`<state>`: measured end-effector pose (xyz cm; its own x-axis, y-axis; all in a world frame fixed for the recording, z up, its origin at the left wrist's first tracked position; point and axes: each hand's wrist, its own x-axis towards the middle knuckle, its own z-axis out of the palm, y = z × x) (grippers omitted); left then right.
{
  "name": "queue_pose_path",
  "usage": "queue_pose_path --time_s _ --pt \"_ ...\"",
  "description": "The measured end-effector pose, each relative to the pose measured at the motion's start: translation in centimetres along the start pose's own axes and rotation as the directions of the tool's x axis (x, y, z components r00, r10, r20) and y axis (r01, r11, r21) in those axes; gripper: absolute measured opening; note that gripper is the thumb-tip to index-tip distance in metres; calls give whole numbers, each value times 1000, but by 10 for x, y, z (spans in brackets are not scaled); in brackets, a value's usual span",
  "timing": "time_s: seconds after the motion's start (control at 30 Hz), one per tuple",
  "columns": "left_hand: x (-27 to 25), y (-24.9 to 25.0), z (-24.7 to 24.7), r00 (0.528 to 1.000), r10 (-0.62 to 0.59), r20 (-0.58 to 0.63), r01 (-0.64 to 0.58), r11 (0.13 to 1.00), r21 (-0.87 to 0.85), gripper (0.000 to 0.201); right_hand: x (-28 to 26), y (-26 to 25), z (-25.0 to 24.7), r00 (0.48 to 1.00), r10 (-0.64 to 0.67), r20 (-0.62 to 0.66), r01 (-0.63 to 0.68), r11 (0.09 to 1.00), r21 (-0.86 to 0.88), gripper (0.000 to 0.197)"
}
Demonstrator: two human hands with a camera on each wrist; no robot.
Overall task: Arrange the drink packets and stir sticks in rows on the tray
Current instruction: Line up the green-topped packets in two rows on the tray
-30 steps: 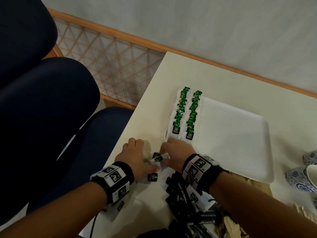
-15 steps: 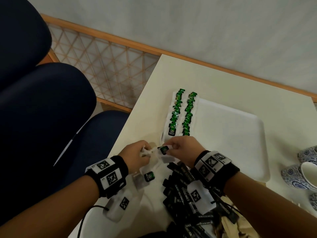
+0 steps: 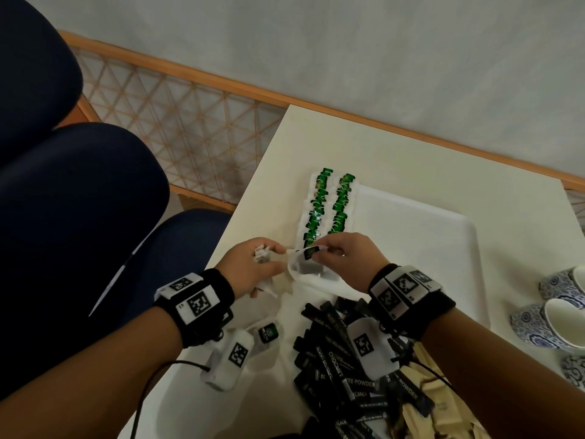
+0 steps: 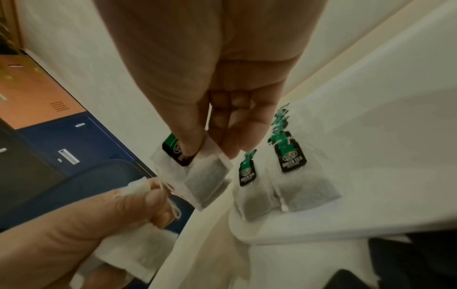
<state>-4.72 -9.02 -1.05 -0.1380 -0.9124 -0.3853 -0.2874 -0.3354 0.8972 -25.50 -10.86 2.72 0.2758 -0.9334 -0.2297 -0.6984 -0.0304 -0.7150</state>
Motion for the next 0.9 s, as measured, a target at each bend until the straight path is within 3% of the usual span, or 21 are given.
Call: queue_pose_path --time_s 0.17,0.33,0.6,0.77,0.83,0.9 --pt "12 10 14 999 8 37 -10 999 53 7 2 7 1 999 29 -18 -28 999 29 20" --pt "20 6 18 998 -43 53 33 984 177 20 0 26 -7 993 107 -51 -112 985 -132 18" --pt "37 11 27 991 -111 76 83 948 307 22 1 49 -5 984 175 27 -174 985 -10 9" --pt "46 12 29 995 -90 32 70 917 393 19 9 59 2 975 215 -53 -217 975 -51 12" --pt "46 11 29 994 -112 18 98 926 365 18 8 61 3 972 222 -73 -227 972 -68 21" --pt "45 9 28 992 -126 26 109 932 344 32 4 62 5 974 221 -51 -225 968 -113 36"
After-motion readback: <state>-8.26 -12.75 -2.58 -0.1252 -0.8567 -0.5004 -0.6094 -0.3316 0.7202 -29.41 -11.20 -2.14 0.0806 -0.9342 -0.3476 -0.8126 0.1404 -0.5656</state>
